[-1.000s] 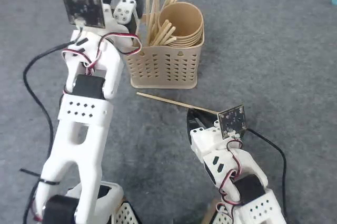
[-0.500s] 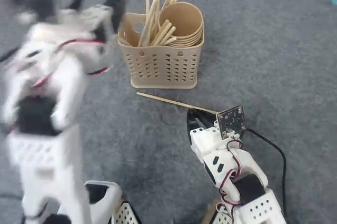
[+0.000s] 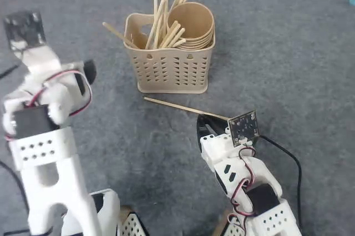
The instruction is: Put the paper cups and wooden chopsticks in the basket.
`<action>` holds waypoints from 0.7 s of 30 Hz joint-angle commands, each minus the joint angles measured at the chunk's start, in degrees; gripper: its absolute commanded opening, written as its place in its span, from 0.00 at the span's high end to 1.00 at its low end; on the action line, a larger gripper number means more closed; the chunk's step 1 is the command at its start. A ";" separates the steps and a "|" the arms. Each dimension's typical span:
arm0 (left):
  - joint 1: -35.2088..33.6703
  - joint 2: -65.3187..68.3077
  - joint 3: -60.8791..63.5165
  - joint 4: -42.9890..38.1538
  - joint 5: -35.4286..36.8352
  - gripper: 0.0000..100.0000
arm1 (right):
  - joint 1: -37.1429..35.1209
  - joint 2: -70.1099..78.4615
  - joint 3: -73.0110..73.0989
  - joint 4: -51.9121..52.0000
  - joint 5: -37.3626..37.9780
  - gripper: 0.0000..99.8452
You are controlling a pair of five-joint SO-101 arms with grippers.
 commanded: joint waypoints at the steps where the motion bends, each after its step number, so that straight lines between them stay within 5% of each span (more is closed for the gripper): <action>1: -1.85 -1.41 10.68 -8.00 4.84 0.76 | 0.57 0.75 1.14 -0.66 1.23 0.97; 11: -1.14 -1.32 44.09 -52.92 7.56 0.76 | 0.22 0.75 1.14 -0.31 2.73 0.97; 21: 6.15 -1.41 42.24 -42.99 7.47 0.76 | 0.13 0.75 -2.20 5.32 2.64 0.97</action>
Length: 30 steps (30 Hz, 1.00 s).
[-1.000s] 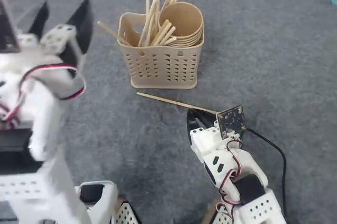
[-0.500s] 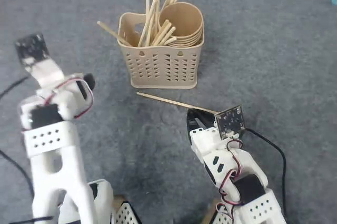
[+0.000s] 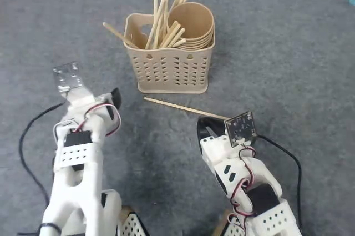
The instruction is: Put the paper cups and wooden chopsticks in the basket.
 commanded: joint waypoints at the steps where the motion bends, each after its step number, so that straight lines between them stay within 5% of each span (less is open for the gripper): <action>1: 0.70 -1.23 -2.33 2.73 0.44 0.76 | 0.22 0.75 -2.37 2.51 0.53 0.97; 8: 0.62 -4.57 -1.80 4.31 -1.41 0.76 | -2.77 7.69 -5.63 3.91 -2.99 0.94; 22: 5.45 -38.86 17.01 4.75 -3.96 0.76 | 2.68 69.67 -33.05 -1.63 -4.84 0.97; 30: 6.51 -51.08 24.13 4.75 -4.04 0.76 | 3.38 77.05 -37.19 -1.98 -4.75 0.97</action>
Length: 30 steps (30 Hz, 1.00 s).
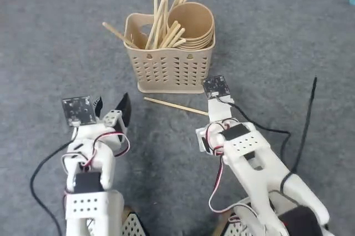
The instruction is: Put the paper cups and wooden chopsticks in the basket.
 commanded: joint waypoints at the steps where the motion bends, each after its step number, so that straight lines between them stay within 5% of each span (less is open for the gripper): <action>1: 2.29 -6.15 2.15 0.53 -0.79 0.76 | 1.01 -0.31 -2.99 -1.98 -0.26 0.97; 9: 9.41 -14.95 2.42 13.36 -8.35 0.76 | 10.68 0.40 -2.37 -14.11 -0.79 0.97; 18: 9.58 -16.97 2.33 16.00 -9.93 0.76 | 9.98 0.40 4.22 -27.65 3.78 0.97; 26: 9.49 -17.05 2.33 16.00 -10.02 0.76 | 9.89 3.47 2.37 -22.64 11.34 0.80; 30: 9.49 -17.05 2.33 16.00 -10.02 0.76 | 12.18 8.22 -1.14 -21.85 13.10 0.82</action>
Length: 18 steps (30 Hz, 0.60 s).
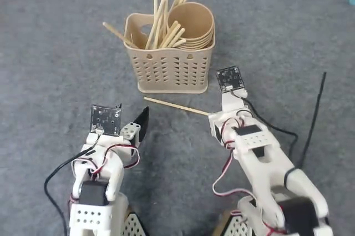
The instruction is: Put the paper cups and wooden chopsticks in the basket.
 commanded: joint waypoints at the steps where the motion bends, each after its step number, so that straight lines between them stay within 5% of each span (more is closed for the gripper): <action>1: 0.18 -0.88 -0.40 0.18 -0.44 0.76 | 2.95 2.77 -5.19 0.57 4.48 0.84; 18: 0.18 -0.79 -0.40 0.26 -0.44 0.76 | 2.15 8.92 -10.64 6.64 10.55 0.89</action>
